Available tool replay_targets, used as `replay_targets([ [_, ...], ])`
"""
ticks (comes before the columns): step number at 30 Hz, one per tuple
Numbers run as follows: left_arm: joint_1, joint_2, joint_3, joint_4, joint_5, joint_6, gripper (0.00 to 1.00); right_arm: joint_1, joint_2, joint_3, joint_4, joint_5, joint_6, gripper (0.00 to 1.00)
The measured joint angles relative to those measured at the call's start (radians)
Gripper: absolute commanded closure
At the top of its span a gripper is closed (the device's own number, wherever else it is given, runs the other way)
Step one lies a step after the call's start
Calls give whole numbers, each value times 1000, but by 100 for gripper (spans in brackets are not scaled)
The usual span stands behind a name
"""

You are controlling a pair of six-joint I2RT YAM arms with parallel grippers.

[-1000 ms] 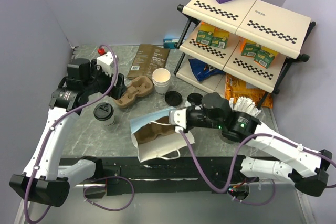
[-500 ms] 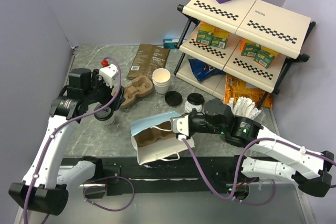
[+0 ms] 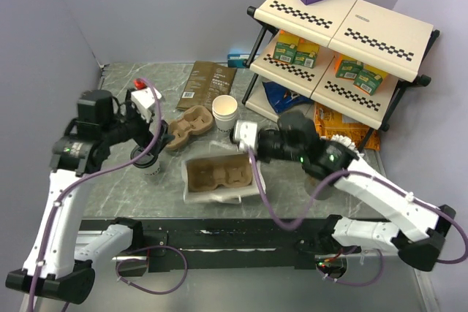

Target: Pack the takeout coffee

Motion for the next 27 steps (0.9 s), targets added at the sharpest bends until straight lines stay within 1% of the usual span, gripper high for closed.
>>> replay_targets([
  [1, 0, 3, 41, -11, 23, 5, 1, -25, 27, 29, -11, -10, 18, 100],
  [3, 0, 13, 143, -27, 88, 15, 0, -80, 92, 89, -36, -46, 48, 90],
  [4, 0, 16, 175, -32, 119, 25, 0, -98, 124, 119, -54, -63, 60, 83],
  [5, 0, 19, 197, -42, 150, 34, 1, -107, 156, 143, -72, -79, 68, 72],
  [6, 0, 18, 208, -56, 176, 44, 1, -114, 184, 164, -90, -94, 78, 68],
  [7, 0, 17, 208, -71, 198, 54, 1, -121, 204, 180, -106, -107, 87, 62],
  [10, 0, 22, 185, -117, 209, 70, 1, -143, 249, 214, -152, -145, 119, 55],
  [13, 0, 37, 159, -142, 149, 46, 1, -166, 249, 229, -181, -158, 142, 51],
  [16, 0, 68, 164, -171, 27, 25, 1, -178, 243, 245, -194, -160, 153, 49],
  [17, 0, 89, 171, -198, -35, 25, 1, -180, 238, 247, -196, -160, 156, 48],
  [20, 0, 134, 162, -267, -141, 31, 1, -181, 223, 247, -199, -160, 166, 47],
  [21, 0, 142, 150, -277, -163, 31, 1, -181, 220, 247, -199, -160, 167, 46],
  [24, 2, 151, 42, -301, -260, 29, 1, -185, 216, 247, -199, -163, 174, 46],
  [27, 2, 174, -4, -328, -335, 24, 1, -187, 216, 247, -199, -163, 176, 44],
])
